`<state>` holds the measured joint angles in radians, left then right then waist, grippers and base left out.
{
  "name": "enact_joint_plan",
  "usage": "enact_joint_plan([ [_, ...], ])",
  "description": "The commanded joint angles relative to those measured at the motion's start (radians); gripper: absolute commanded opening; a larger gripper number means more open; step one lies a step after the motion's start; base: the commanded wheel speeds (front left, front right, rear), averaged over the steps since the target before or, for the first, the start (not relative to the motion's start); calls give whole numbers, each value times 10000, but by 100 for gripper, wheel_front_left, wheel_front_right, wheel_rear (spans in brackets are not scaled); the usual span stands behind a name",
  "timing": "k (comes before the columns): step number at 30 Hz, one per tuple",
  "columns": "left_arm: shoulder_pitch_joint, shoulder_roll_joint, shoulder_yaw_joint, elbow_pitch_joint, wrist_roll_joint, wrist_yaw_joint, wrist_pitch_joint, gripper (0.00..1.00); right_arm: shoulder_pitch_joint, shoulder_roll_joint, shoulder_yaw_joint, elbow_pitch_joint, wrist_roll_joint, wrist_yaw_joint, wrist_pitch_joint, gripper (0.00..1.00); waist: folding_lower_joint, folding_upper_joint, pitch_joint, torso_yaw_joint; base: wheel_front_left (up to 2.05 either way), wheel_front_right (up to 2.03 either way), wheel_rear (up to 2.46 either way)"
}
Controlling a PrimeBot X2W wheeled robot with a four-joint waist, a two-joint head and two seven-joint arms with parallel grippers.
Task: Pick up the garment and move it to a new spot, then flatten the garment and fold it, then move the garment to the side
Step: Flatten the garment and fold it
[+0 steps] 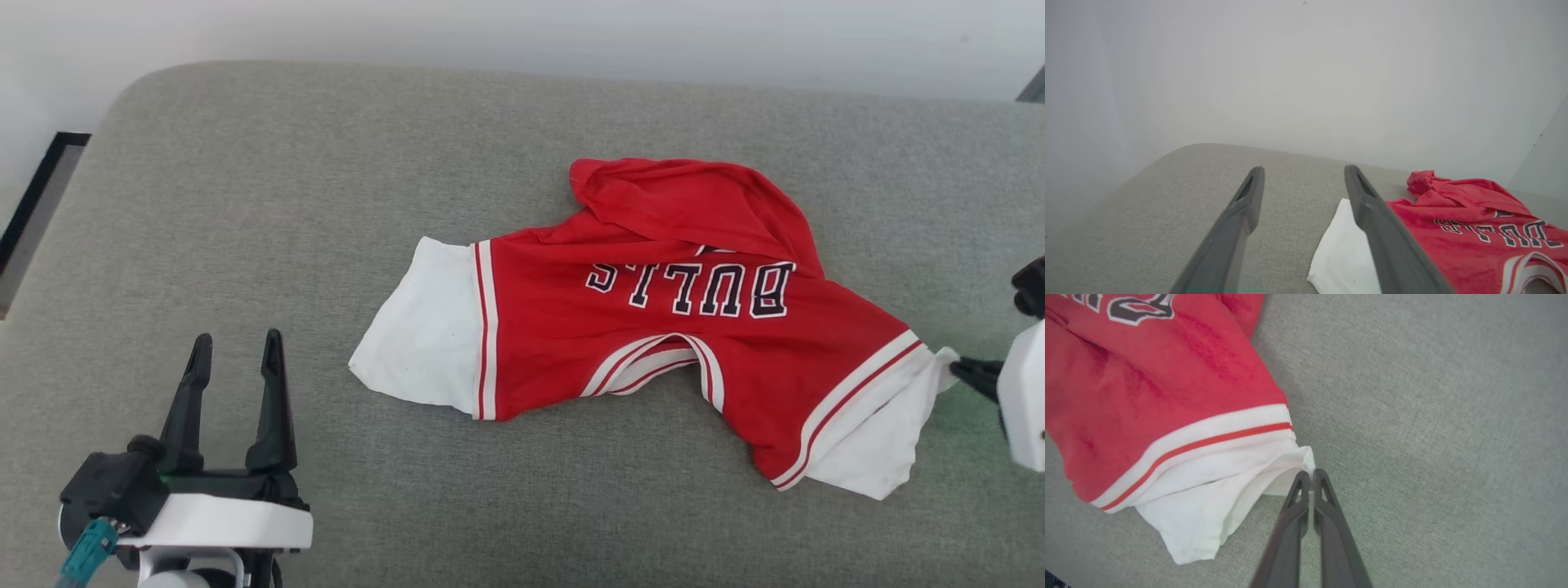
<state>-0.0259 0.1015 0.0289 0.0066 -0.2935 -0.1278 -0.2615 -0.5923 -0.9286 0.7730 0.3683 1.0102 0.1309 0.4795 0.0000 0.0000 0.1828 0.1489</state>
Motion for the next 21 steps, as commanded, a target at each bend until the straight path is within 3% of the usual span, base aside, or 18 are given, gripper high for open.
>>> enact_joint_plan([
  [1, -178, 40, -31, 30, 66, -30, -48, 100, 147, 313, -166, 261, -116, -5, -6, 0, 0, 0, 89, -86, 0, 0, 0],
  [6, -389, 117, -101, 116, -8, -30, -48, 100, -67, 1205, -514, 1391, -540, -5, -62, 0, 0, 0, 250, -189, 0, 0, 0],
  [9, -472, 190, -193, 185, -92, -30, -48, 100, -295, 1676, -546, 1949, -831, -3, -169, 100, 0, 0, 292, -227, 0, 0, 0],
  [21, -527, 1167, -842, 476, -779, -30, 136, 100, -609, 1955, -1053, 1509, -1456, -3, -1129, 100, 0, 0, 18, -678, 0, 0, 0],
])
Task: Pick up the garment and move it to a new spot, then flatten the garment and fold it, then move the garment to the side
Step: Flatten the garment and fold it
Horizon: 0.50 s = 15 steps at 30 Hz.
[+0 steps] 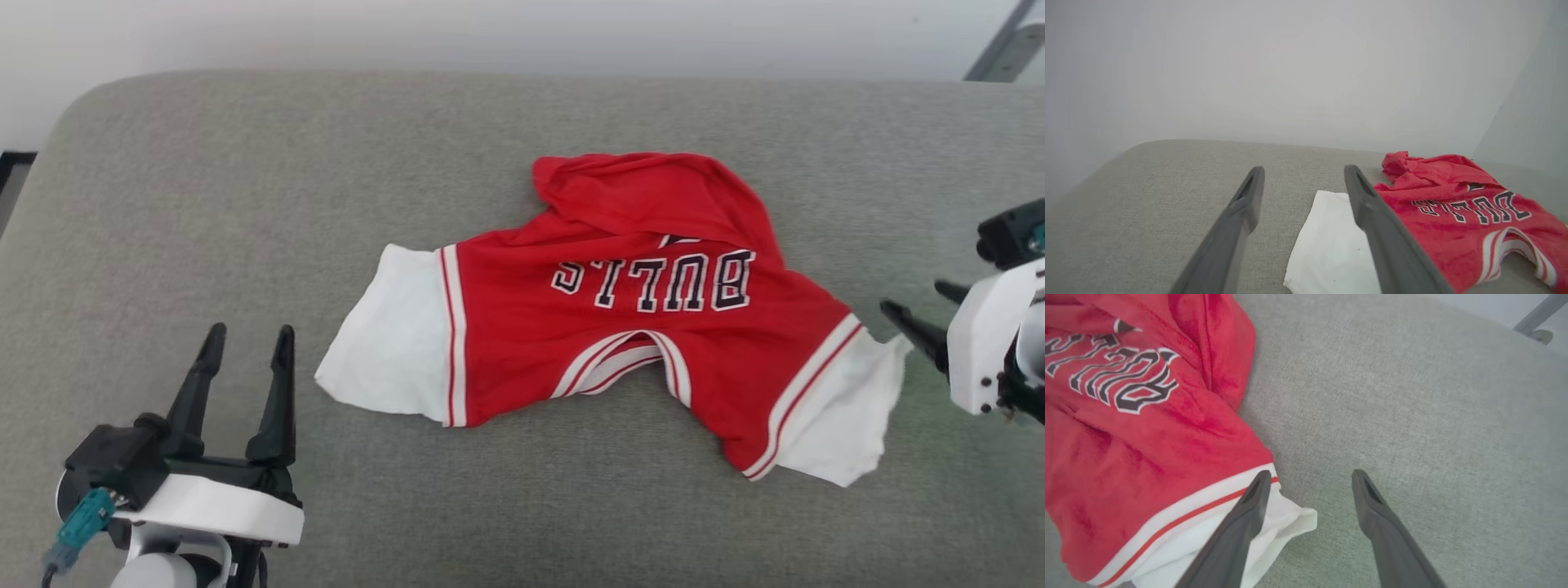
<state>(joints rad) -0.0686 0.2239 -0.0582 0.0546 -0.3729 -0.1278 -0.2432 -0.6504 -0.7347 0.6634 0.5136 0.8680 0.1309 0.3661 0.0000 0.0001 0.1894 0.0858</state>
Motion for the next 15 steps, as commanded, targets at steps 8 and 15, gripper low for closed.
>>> enact_joint_plan([
  [8, -285, 959, -562, -112, -603, -30, 1336, 100, 560, 444, -1330, -926, -866, -3, -875, 100, 0, -1, -326, -721, 0, 0, 0],
  [15, -557, 1693, -715, 142, -972, 39, 3292, 100, 1372, 1728, -3322, -1783, -2539, -3, -2128, 100, 0, -1, -318, -1374, 0, 0, 0],
])
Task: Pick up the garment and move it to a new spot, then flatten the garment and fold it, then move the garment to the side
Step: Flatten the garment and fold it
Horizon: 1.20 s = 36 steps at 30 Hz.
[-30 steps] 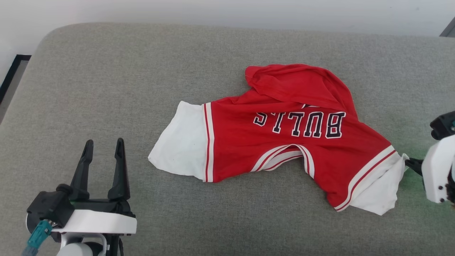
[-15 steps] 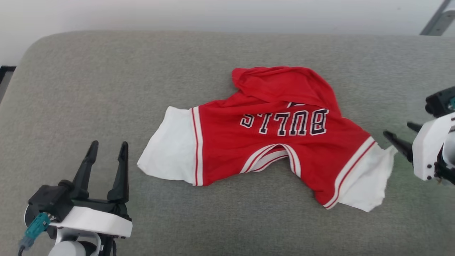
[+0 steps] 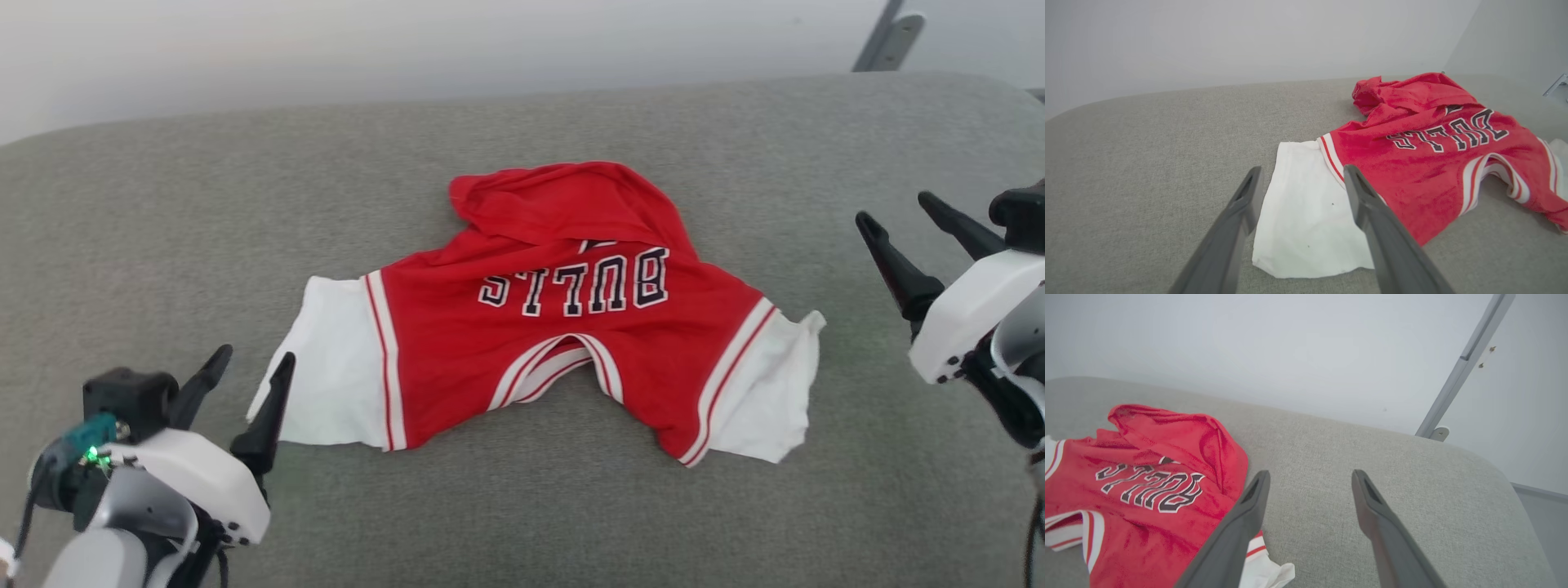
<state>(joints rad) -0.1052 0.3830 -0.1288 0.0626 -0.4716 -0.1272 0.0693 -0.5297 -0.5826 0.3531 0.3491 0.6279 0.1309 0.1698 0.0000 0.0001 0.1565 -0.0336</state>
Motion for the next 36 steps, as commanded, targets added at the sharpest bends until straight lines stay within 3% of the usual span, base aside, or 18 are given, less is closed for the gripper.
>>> enact_joint_plan([
  [1, -232, 187, -15, 128, -9, 48, 419, 100, 332, 437, -507, -279, -403, -3, -310, 100, 0, -1, 24, -263, 0, 0, 0],
  [10, -948, 727, -203, 1232, -537, 115, 2726, 100, 2077, 2580, -2902, -2087, -2399, -3, -664, 100, 0, -1, 217, -773, 0, 0, 0],
  [17, -1541, 1149, -290, 2219, -761, 484, 4771, 100, 3295, 3668, -3380, -3424, -2892, -3, -177, 100, 0, -1, 478, -1084, 0, 0, 0],
  [24, -2029, 1254, -528, 2957, -1094, 692, 6438, 100, 4034, 3976, -3251, -3959, -2814, -3, 381, 100, 0, -1, 749, -1240, 0, 0, 0],
  [31, -2193, 651, -1059, 3945, -1648, 1183, 8897, 100, 4346, 3767, -2935, -3726, -2624, -2, 1599, 100, 0, -1, 922, -1178, 0, 0, 0],
  [32, -2209, 606, -1168, 4015, -1639, 1230, 9143, 95, 4309, 3770, -2958, -3660, -2587, -3, 1785, 100, 0, -1, 950, -1159, 0, 0, 0],
  [33, -2259, 541, -1272, 3979, -1694, 1092, 9273, 0, 4261, 3752, -2963, -3574, -2569, -3, 1998, 100, 0, -1, 989, -1129, 0, 0, 0],
  [36, -2507, 416, -1318, 3906, -1793, 997, 9188, 0, 4012, 3662, -2859, -3443, -2379, -3, 2601, 100, 0, -1, 1116, -1026, 0, 0, 0],
])
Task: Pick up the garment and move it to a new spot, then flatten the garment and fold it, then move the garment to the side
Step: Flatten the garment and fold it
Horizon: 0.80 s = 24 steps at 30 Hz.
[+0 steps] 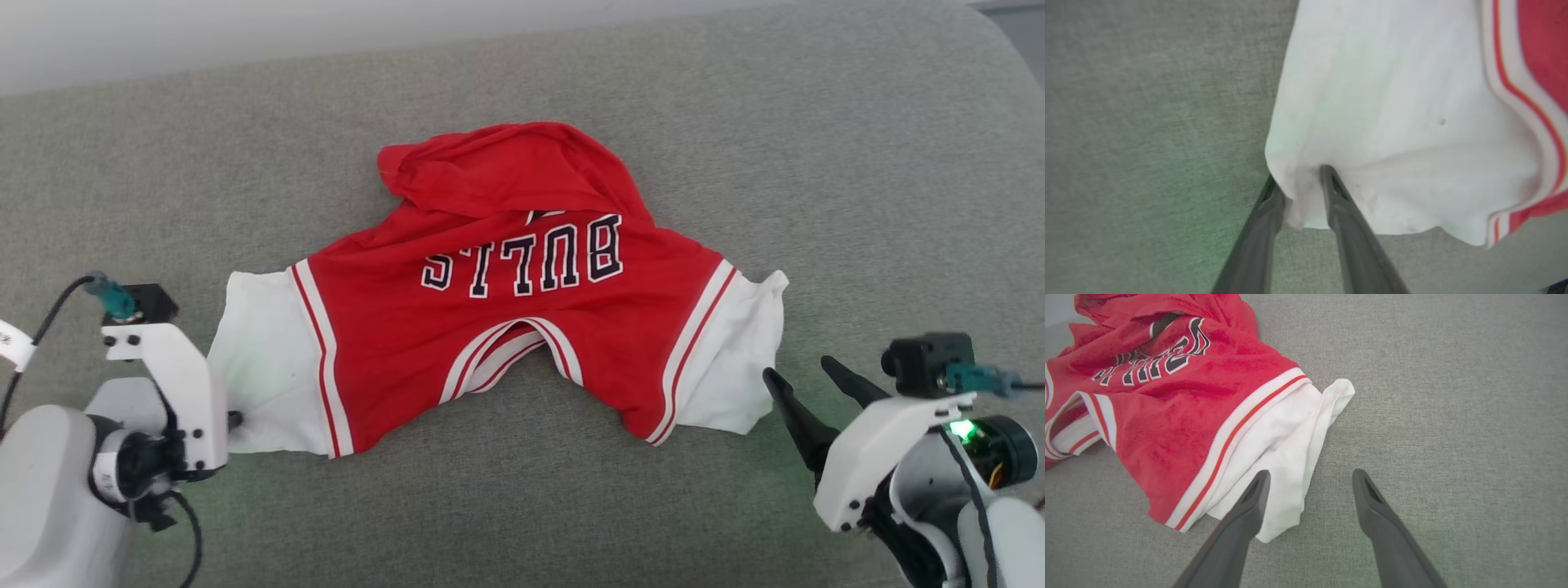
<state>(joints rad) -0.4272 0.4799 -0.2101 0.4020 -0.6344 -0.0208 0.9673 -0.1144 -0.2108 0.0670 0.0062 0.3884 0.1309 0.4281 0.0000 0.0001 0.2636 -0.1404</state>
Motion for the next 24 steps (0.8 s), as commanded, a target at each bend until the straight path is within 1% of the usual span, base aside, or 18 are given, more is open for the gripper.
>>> enact_joint_plan([
  [1, 624, -576, -459, 487, -220, -107, 101, 0, -214, -68, 37, 68, 139, -3, 232, 100, 0, -1, 83, 77, 0, 0, 0],
  [7, 187, -692, -570, 524, -12, -283, -298, 0, -914, -376, 191, 715, 369, -3, 1603, 100, 0, -1, 306, 441, 0, 0, 0],
  [11, -64, -836, -653, 643, -21, -381, -501, 0, -1489, -551, 466, 1310, 373, -3, 2275, 100, 0, -1, 437, 718, 0, 0, 0],
  [13, -162, -938, -744, 701, -23, -426, -557, 0, -1689, -537, 723, 1718, 498, -2, 2698, 100, 0, -1, 489, 855, 0, 0, 0],
  [16, -318, -1075, -844, 757, -76, -531, -695, 0, -1869, -570, 1451, 2370, 717, 4, 3411, 100, 0, -1, 542, 1022, 0, 0, 0],
  [17, -368, -1122, -867, 767, -101, -572, -737, 0, -1900, -624, 1744, 2549, 845, 34, 3650, 89, 0, -1, 555, 1079, 0, 0, 0],
  [18, -420, -1163, -895, 787, -100, -585, -820, 0, -1940, -714, 1981, 2704, 924, 34, 3832, 46, 0, -1, 560, 1136, 0, 0, 0],
  [19, -454, -1208, -892, 822, -127, -594, -834, 0, -1960, -783, 2100, 2863, 1028, 34, 3986, 0, 0, -1, 550, 1178, 0, 0, 0],
  [21, -540, -1232, -862, 887, -144, -590, -968, 0, -2094, -933, 2182, 3002, 1236, 32, 4149, 0, 0, -1, 506, 1254, 0, 0, 0],
  [24, -667, -1147, -684, 893, -229, -570, -1085, 0, -2485, -1137, 2053, 2818, 1655, 21, 4233, 0, 0, -1, 330, 1314, 0, 0, 0],
])
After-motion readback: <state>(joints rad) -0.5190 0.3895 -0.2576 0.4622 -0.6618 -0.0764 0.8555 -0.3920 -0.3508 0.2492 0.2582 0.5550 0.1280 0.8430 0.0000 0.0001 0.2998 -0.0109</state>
